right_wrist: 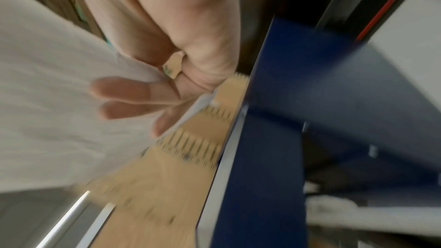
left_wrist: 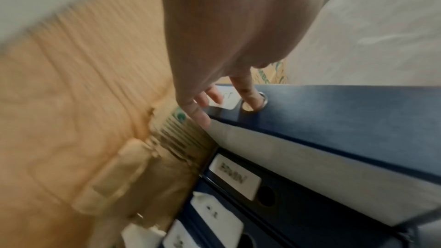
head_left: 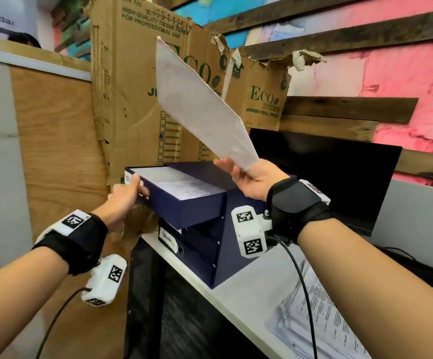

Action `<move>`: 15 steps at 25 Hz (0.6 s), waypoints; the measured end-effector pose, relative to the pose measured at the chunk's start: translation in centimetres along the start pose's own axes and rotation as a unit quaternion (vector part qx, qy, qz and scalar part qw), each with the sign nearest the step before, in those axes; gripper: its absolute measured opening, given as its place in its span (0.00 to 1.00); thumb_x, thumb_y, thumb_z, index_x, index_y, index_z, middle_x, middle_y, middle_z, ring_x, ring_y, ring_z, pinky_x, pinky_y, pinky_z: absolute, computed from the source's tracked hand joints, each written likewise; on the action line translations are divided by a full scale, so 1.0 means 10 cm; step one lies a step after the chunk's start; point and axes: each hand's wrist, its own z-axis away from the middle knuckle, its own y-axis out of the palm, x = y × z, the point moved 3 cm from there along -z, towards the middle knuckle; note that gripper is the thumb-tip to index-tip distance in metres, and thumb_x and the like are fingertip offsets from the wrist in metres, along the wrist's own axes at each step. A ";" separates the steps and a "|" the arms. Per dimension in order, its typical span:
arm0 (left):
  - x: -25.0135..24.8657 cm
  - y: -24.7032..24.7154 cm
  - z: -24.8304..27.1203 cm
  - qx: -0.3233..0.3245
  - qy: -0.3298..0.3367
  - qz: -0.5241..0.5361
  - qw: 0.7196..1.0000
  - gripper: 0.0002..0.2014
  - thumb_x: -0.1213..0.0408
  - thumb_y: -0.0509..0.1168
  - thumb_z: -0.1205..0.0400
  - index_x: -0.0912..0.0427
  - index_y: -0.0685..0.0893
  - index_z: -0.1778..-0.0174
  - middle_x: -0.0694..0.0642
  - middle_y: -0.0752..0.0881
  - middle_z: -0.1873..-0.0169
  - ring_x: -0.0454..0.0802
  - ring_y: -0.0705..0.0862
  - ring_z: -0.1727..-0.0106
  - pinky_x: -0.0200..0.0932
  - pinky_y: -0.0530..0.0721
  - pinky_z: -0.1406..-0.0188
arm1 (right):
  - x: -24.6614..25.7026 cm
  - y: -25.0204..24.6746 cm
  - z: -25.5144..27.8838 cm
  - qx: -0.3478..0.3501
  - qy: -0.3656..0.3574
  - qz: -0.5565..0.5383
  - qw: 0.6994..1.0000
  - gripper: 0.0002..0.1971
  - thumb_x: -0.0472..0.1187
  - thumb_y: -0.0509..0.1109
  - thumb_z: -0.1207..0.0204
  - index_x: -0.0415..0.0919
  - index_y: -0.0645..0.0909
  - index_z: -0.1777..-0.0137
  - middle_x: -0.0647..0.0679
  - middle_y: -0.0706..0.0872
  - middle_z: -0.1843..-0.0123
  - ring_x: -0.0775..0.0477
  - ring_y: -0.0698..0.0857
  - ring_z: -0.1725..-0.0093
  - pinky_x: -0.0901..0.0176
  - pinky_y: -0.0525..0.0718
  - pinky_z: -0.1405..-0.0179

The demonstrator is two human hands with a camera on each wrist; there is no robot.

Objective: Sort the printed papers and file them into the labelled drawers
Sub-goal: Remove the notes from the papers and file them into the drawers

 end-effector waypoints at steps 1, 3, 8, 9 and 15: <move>-0.06 -0.17 0.13 0.014 0.017 -0.011 1.000 0.29 0.38 0.49 0.16 0.57 0.83 0.65 0.59 0.85 0.55 0.59 0.82 0.50 0.51 0.79 0.47 | -0.07 0.18 0.01 0.021 0.018 0.005 1.000 0.05 0.29 0.65 0.19 0.28 0.79 0.55 0.34 0.87 0.63 0.51 0.88 0.73 0.73 0.76 0.86; -0.16 -0.40 0.36 0.039 0.046 -0.072 0.996 0.29 0.44 0.46 0.12 0.59 0.83 0.65 0.60 0.85 0.57 0.58 0.81 0.48 0.52 0.78 0.45 | -0.26 0.47 0.03 0.053 0.060 0.030 0.996 0.08 0.28 0.61 0.17 0.28 0.78 0.56 0.35 0.86 0.69 0.53 0.85 0.79 0.72 0.76 0.87; -0.46 -0.77 0.76 -0.044 0.161 -0.053 0.984 0.37 0.25 0.47 0.27 0.59 0.71 0.47 0.57 0.82 0.53 0.56 0.83 0.52 0.57 0.82 0.48 | -0.62 0.79 0.09 0.080 0.111 0.076 0.988 0.12 0.29 0.56 0.14 0.32 0.78 0.36 0.35 0.86 0.45 0.53 0.83 0.84 0.74 0.77 0.86; -0.51 -0.85 0.79 -0.054 0.173 0.005 0.983 0.42 0.20 0.47 0.31 0.58 0.69 0.43 0.59 0.80 0.53 0.57 0.84 0.56 0.56 0.84 0.53 | -0.65 0.81 0.10 0.084 0.116 0.078 0.987 0.13 0.28 0.55 0.14 0.31 0.77 0.35 0.34 0.82 0.34 0.51 0.83 0.84 0.73 0.78 0.86; -0.81 -1.10 0.82 0.002 0.125 0.131 0.983 0.41 0.32 0.62 0.24 0.35 0.48 0.21 0.64 0.84 0.47 0.54 0.89 0.67 0.50 0.89 0.69 | -0.73 0.91 0.01 0.066 0.123 0.042 0.989 0.18 0.21 0.53 0.17 0.27 0.69 0.29 0.27 0.78 0.31 0.35 0.86 0.39 0.55 0.89 0.73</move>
